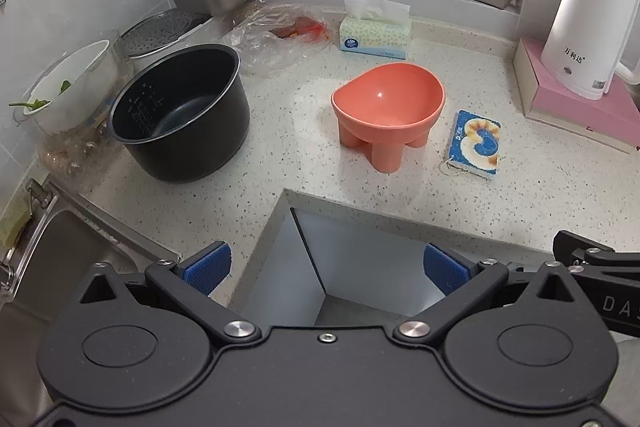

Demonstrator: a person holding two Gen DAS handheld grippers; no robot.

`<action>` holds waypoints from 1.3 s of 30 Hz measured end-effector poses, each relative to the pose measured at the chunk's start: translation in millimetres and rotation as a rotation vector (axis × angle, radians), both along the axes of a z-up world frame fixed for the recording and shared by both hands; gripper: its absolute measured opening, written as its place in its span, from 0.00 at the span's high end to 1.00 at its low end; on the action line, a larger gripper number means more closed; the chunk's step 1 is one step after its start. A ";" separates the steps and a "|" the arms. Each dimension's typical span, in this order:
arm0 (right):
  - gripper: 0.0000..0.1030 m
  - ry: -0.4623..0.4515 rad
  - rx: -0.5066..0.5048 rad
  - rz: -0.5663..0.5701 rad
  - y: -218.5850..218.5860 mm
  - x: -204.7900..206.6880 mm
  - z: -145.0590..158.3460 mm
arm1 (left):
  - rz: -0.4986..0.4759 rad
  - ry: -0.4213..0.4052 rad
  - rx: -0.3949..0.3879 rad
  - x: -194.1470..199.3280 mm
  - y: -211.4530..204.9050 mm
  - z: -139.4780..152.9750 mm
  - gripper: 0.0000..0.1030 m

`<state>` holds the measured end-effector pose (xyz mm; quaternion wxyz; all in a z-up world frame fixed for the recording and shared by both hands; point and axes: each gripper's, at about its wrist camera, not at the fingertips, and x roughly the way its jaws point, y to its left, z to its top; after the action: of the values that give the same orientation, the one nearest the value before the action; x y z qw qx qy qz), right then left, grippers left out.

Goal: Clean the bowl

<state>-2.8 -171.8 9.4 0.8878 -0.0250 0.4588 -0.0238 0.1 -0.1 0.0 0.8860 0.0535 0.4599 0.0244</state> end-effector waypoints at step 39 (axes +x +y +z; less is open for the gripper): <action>0.00 -0.092 0.064 0.354 -59.0 57.2 -54.9 | 0.023 -0.012 0.026 47.9 -25.7 -32.6 0.00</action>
<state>54.4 -230.8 -45.5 0.8985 -0.0760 0.4069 0.1462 48.0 -25.9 -32.5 0.8877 0.0594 0.4547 0.0410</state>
